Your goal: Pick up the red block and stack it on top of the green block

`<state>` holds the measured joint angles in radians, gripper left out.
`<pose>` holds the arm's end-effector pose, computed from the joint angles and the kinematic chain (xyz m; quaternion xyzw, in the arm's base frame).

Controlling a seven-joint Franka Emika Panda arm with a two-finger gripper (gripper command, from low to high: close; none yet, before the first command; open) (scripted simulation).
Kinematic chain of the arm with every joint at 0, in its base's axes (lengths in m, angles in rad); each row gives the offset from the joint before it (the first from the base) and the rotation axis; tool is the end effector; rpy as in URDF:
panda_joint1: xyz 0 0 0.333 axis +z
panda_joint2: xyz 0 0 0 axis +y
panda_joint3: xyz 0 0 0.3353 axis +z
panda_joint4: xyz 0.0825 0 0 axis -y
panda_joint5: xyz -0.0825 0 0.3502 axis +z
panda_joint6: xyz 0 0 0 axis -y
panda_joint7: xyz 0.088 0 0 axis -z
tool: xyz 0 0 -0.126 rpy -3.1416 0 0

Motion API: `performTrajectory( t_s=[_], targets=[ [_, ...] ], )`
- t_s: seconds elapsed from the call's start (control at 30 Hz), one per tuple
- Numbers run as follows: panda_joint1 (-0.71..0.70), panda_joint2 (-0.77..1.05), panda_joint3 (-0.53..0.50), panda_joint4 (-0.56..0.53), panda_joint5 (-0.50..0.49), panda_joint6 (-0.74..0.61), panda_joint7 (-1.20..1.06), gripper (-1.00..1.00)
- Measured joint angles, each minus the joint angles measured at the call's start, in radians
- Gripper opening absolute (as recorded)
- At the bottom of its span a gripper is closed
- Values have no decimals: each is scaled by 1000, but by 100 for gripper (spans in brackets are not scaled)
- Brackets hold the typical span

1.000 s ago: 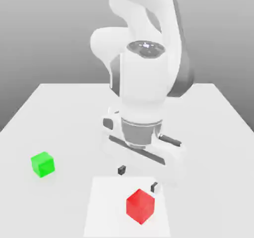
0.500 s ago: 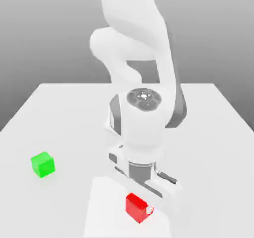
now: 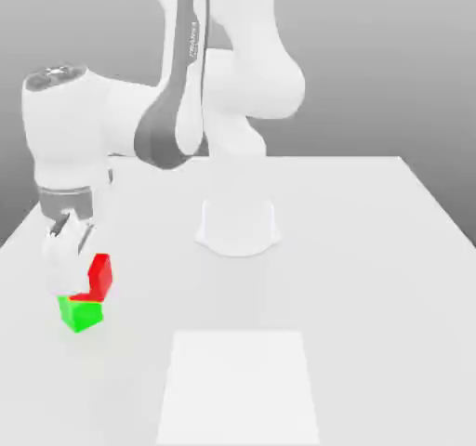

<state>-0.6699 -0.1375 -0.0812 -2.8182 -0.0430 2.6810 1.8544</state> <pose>0.2596 -0.2398 0.2733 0.2837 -0.9589 0.0021 0.0034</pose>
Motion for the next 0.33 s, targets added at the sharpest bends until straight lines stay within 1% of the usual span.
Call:
performTrajectory(
  t_s=[0.1,0.2,0.23,0.33],
  targets=[
    [-19,65,-24,-10,20,76,0,-100],
    [-21,168,-22,-7,54,177,-22,-100],
    [-18,200,-20,-6,68,207,-32,100],
    [-18,200,-20,-6,68,207,-32,100]
  ],
)
